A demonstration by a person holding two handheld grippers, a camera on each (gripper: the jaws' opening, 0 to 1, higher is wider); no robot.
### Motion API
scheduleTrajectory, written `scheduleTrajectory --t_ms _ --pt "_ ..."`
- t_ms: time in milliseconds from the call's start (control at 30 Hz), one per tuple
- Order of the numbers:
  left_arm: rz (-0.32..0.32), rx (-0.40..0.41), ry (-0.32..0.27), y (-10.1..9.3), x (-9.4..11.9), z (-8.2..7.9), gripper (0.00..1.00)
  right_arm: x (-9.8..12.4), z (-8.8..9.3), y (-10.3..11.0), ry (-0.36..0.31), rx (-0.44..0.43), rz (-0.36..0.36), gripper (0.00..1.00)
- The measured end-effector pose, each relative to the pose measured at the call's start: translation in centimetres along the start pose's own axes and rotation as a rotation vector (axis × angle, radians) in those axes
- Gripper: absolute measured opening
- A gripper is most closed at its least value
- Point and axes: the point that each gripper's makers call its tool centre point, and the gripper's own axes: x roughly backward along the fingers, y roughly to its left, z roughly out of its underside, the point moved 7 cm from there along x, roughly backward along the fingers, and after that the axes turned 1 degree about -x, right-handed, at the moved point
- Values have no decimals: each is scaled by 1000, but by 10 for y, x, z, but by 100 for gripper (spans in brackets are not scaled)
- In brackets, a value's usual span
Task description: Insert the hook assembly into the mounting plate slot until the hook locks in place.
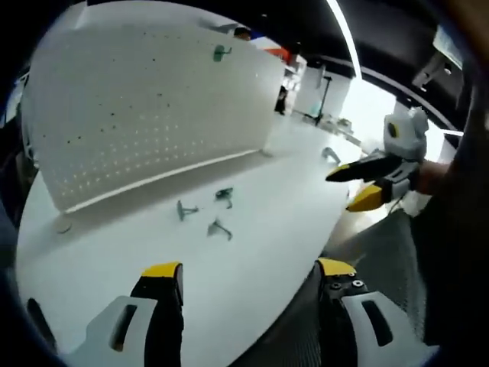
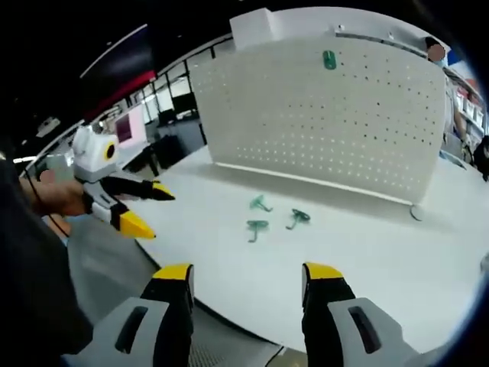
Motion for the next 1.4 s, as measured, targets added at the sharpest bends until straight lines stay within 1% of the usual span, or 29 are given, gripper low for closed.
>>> scheduleTrajectory --t_ms 133,200,267,333,400,533,600,700,733,767,833,867,967,1033,1100,1167,1300,1400 --pt "23 11 0 4 -14 -3 63 -3 1 1 13 -2 -6 56" --pt "35 2 -4 7 -25 -6 60 -4 3 2 26 -3 -11 56" --pt "37 -4 1 13 -36 -4 57 -6 4 3 34 1 -15 55" --pt "42 22 14 18 -43 -2 57 -6 5 4 39 -4 -19 55" --pt "43 24 13 22 -51 -3 56 -8 6 5 43 -19 -19 55" --pt "57 -6 40 27 -64 -4 55 -10 9 8 57 -31 -29 55" --pt "55 -10 53 33 -70 -4 52 -11 9 9 73 -30 -41 54" --pt "57 -19 64 39 -80 -4 50 -13 7 7 78 -25 -44 54" --pt "41 -33 64 41 -83 -5 50 -14 7 7 81 -25 -44 54" --pt "18 -66 61 45 -85 -5 50 -15 6 6 83 -24 -45 53" --pt "8 -89 74 47 -91 -3 48 -16 6 3 97 -10 -39 53" --pt "10 -98 75 47 -93 -1 46 -16 6 1 110 4 -25 53" --pt "10 -121 74 49 -101 1 44 -15 4 -5 104 -14 -7 52" --pt "39 -93 72 48 -107 2 42 -15 5 -7 107 -22 -4 52" --pt "34 -60 61 50 -111 3 38 -15 7 -9 117 -18 0 52" --pt "28 -42 50 52 -114 1 38 -16 12 -11 137 -3 7 51" --pt "45 -60 53 52 -122 -2 35 -15 15 -12 146 -21 8 50" --pt "52 -49 56 53 -127 -1 33 -16 17 -12 153 -29 12 50"
